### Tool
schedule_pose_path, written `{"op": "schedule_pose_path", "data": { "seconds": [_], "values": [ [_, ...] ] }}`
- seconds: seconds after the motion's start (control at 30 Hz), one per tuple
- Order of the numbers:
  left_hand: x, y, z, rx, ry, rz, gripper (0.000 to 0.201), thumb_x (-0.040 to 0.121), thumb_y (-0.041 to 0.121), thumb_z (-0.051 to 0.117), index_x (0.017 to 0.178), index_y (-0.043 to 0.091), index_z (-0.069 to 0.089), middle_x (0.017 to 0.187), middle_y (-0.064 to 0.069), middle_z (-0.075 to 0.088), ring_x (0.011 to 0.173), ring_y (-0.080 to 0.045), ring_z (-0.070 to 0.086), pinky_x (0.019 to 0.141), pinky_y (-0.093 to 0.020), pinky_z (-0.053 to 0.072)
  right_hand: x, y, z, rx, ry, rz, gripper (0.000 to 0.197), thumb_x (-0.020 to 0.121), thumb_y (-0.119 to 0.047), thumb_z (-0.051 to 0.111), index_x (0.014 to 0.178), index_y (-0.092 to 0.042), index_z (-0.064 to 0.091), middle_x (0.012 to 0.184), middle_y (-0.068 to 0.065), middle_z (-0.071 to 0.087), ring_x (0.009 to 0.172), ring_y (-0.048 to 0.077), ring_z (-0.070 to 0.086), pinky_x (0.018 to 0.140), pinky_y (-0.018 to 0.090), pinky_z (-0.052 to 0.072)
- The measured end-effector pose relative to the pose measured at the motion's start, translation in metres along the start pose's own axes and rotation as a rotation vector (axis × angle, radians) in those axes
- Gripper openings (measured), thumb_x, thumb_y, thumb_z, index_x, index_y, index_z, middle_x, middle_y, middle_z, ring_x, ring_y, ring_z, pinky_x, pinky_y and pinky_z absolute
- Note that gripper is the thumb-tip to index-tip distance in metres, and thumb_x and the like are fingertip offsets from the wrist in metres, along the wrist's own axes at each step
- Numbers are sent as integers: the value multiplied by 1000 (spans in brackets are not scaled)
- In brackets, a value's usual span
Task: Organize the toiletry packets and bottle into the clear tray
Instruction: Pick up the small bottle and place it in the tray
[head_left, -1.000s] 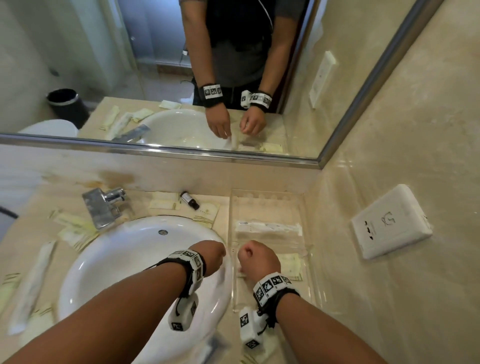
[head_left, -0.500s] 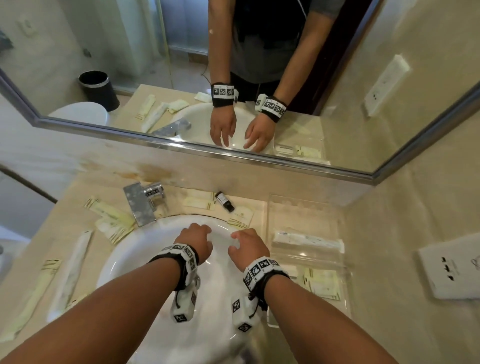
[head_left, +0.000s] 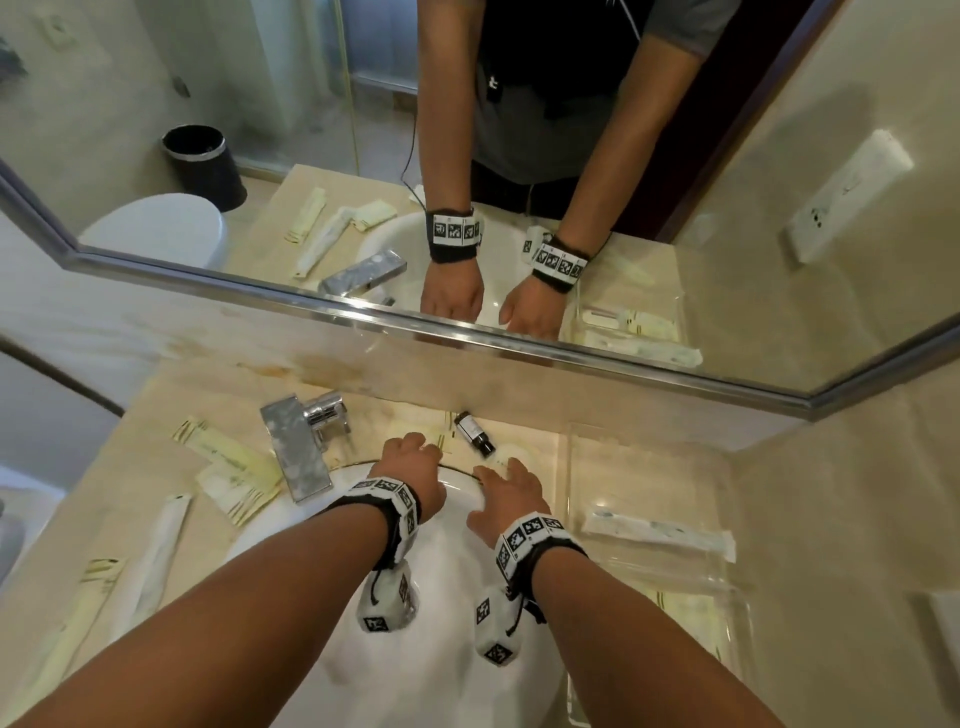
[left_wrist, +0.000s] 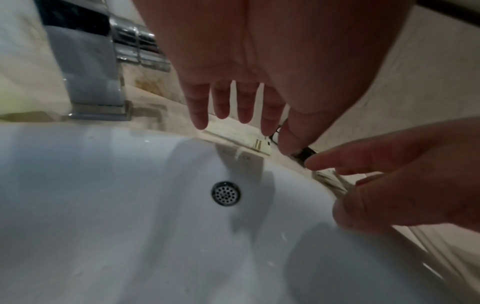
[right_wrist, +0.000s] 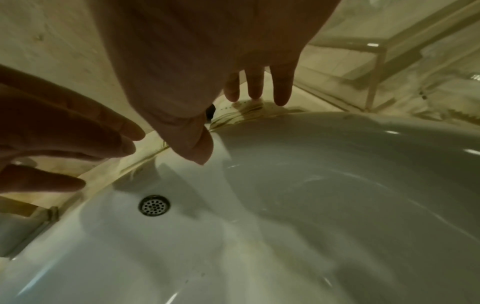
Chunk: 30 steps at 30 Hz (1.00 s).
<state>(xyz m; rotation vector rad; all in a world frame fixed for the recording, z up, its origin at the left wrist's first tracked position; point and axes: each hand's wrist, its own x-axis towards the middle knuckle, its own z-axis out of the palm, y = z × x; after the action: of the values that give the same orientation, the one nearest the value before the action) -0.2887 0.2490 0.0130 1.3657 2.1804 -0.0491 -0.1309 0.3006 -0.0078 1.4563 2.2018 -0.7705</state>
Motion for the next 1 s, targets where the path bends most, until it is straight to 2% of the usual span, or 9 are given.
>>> {"op": "schedule_pose_path", "data": {
  "seconds": [0.13,0.23,0.33,0.47,0.53,0.6,0.7,0.87,1.0],
  "values": [
    [14,-6,-2,55,-43,50,57,86,25,55,142,21,45,158,-2,22,145,-25,19,109,-44,39,6,-4,5,-61,-71,11,81,82,-32,61,153,-42,25,168,4,-1,153,30,4,114,45,38],
    [24,-10,-2,99,-48,72,60,84,21,55,142,21,41,159,-2,19,146,-24,15,109,-45,39,7,-3,7,-97,-3,-9,75,84,-23,61,152,-38,32,164,5,11,151,28,13,110,42,42],
    [30,-10,-1,131,-63,72,62,82,26,57,141,22,39,158,-2,18,146,-24,14,109,-45,39,9,1,4,-131,44,-42,67,86,-19,61,148,-33,40,155,5,27,142,27,29,104,41,47],
    [42,-8,-7,103,-158,31,69,79,35,56,144,27,33,160,-1,12,148,-27,10,111,-48,35,15,6,-1,-128,37,-61,66,86,-18,63,146,-35,43,148,5,32,135,29,35,102,41,48],
    [46,-9,-8,108,-186,30,68,77,37,55,141,28,33,157,0,18,143,-28,20,107,-47,39,18,7,-2,-118,27,-58,67,85,-18,64,146,-35,42,145,5,34,133,29,36,102,41,48],
    [46,-8,-9,132,-189,28,62,76,39,54,135,28,38,145,0,33,129,-28,34,99,-45,44,19,5,-2,-117,16,-48,68,86,-16,62,148,-35,41,141,6,37,129,29,39,102,40,48],
    [44,-6,-8,167,-170,8,56,75,42,54,128,27,42,126,0,42,115,-27,41,91,-43,47,20,2,0,-112,0,-29,66,89,-14,58,149,-34,39,136,7,42,128,31,41,101,40,49],
    [41,-8,-5,191,-130,-13,69,73,55,55,135,27,40,127,0,46,117,-27,42,90,-42,46,18,1,1,-103,2,-29,62,91,-13,56,147,-34,40,133,9,45,125,32,46,101,41,49],
    [36,-10,-4,219,-72,2,71,71,58,58,131,25,39,125,-1,53,115,-26,45,86,-41,43,14,-1,4,-123,54,-43,59,91,-10,56,145,-30,43,129,10,47,118,32,52,97,38,50]
  ]
}}
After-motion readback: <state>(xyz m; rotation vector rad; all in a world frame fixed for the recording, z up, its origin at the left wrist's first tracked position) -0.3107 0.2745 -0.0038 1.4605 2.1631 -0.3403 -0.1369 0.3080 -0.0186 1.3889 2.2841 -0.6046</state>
